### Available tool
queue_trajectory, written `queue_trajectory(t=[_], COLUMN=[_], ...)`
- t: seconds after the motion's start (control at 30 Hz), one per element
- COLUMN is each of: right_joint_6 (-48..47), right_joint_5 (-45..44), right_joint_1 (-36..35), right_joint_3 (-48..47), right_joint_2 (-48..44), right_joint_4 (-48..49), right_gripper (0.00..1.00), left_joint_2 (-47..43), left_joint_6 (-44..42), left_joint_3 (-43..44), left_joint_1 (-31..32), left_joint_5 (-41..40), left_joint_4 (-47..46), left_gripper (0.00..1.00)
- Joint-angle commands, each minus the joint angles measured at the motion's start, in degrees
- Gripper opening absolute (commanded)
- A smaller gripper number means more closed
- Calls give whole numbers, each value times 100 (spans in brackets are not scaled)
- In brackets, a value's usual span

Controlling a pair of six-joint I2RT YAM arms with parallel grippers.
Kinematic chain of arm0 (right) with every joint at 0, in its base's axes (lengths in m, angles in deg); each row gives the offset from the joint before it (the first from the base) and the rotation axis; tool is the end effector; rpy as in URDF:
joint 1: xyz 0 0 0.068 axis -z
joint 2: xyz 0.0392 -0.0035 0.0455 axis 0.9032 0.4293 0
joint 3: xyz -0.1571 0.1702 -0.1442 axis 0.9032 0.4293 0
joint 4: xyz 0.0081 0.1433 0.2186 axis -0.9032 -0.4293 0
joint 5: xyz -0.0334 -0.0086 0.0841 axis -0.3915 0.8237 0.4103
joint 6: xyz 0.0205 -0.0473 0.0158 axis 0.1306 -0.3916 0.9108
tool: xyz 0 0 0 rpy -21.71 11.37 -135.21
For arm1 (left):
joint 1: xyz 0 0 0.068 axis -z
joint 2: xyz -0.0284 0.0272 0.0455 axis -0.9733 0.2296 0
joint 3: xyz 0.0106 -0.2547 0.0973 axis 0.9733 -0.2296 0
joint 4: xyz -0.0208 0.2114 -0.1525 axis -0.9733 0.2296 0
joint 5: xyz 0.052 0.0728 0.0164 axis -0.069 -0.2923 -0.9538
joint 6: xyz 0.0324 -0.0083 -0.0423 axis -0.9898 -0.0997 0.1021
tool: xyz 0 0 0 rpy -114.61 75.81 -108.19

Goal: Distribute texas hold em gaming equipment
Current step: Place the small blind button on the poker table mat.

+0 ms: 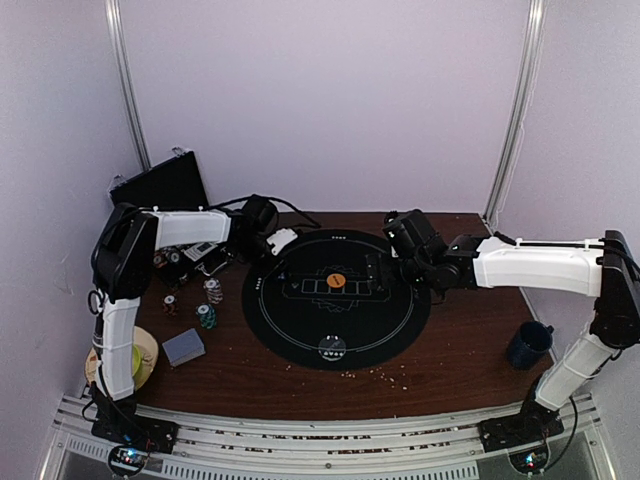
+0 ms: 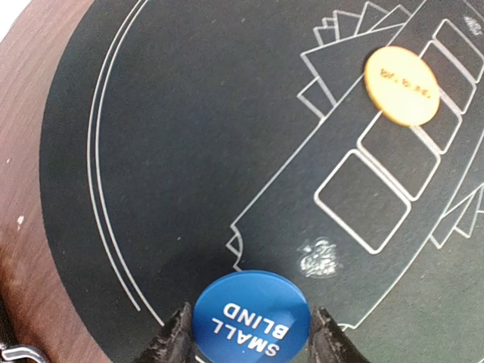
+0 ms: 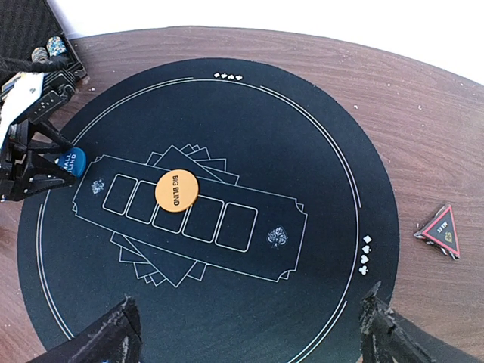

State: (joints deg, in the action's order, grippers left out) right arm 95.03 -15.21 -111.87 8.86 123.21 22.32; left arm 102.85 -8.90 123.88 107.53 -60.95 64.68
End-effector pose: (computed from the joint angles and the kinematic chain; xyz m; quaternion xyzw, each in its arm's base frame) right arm 0.2419 0.2459 0.2497 -0.0980 0.9057 0.1185 0.3949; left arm 0.3960 -0.2427 0.1654 0.3743 0.8900 -0.1161 0.2330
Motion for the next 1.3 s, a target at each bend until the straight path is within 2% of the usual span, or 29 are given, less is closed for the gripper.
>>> queue_trajectory(t=[0.0, 0.33, 0.77, 1.0, 1.2, 1.27], right_joint_6=[0, -4, -22, -121, -483, -659], right_joint_5=[-141, -165, -162, -156, -387, -387], right_joint_1=[-44, -44, -59, -123, -602, -829], right_joint_3=[53, 42, 20, -100, -603, -807], right_joint_2=[-129, -125, -72, 113, 747, 1016], right_joint_4=[108, 101, 95, -3, -397, -581], right_gripper=[100, 100, 100, 100, 100, 100], left_joint_2=[27, 64, 71, -43, -595, -903], left_joint_6=[29, 10, -34, -56, -89, -118], left_joint_3=[-114, -240, -304, -305, -288, -387], left_joint_1=[-31, -31, -31, -26, -38, -62], left_joint_5=[-345, -248, -495, -561, -645, -618], left_joint_4=[-177, -250, -264, -261, -256, -252], left_gripper=[45, 45, 49, 74, 97, 98])
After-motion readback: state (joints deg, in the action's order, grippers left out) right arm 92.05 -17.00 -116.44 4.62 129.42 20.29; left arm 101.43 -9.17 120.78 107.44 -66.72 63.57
